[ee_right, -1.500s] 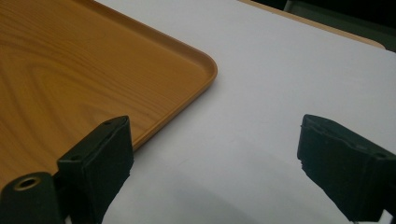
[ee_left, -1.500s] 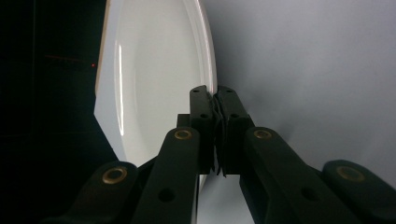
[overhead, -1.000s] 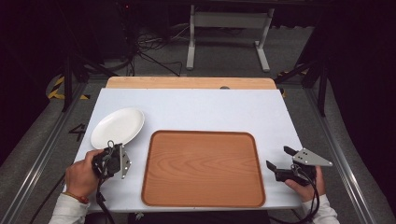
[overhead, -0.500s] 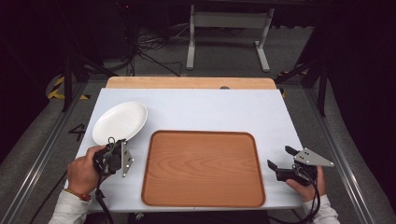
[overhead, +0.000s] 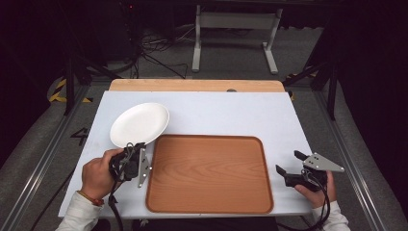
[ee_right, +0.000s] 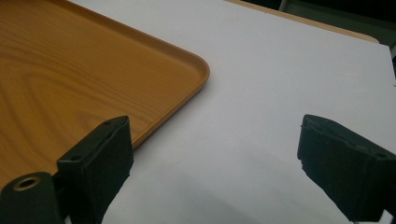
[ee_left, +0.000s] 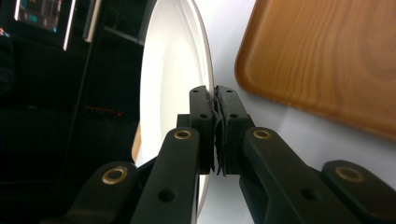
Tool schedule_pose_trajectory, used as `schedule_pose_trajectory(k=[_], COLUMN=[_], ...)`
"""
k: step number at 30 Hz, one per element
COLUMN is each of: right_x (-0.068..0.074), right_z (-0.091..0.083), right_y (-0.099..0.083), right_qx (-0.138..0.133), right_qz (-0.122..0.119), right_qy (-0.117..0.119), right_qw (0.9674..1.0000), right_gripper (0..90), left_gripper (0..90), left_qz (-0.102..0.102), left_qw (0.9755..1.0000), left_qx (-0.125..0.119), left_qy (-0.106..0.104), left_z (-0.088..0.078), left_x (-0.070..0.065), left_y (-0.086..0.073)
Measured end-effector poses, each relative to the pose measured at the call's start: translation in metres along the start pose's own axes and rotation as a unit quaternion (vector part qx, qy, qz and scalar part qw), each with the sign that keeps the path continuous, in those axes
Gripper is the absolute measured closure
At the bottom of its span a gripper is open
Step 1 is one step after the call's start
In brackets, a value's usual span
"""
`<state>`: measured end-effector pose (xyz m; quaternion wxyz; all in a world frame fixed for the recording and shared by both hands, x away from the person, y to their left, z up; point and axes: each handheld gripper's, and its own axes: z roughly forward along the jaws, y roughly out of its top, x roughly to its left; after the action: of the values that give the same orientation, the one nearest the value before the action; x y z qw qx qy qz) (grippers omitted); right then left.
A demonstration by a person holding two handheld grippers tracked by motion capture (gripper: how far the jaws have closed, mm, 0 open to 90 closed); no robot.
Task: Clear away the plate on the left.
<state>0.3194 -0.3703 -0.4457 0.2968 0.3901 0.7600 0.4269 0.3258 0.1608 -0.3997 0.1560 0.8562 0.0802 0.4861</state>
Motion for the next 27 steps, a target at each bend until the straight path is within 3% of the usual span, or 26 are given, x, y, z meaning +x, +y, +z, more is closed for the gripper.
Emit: schedule_pose_trajectory(k=[11,18,27], right_x=[0.0,0.0,0.0], right_z=[-0.001,0.0,0.0], right_y=[0.0,0.0,0.0], right_qx=[0.0,0.001,0.002], right_qz=[-0.001,-0.001,-0.001], right_qy=[-0.003,-0.002,-0.003], right_qw=[1.0,1.0,1.0], right_gripper=[11.0,11.0,11.0], left_gripper=[86.6,86.2,86.0], left_qz=[0.033,0.035,0.073], left_qw=[0.9991,0.9979,0.9932], left_qx=[-0.026,-0.05,-0.082], left_qy=[-0.008,-0.02,-0.036], left_z=[-0.003,-0.005,-0.01], left_x=[-0.007,-0.011,-0.025], left_y=[0.026,0.04,0.066])
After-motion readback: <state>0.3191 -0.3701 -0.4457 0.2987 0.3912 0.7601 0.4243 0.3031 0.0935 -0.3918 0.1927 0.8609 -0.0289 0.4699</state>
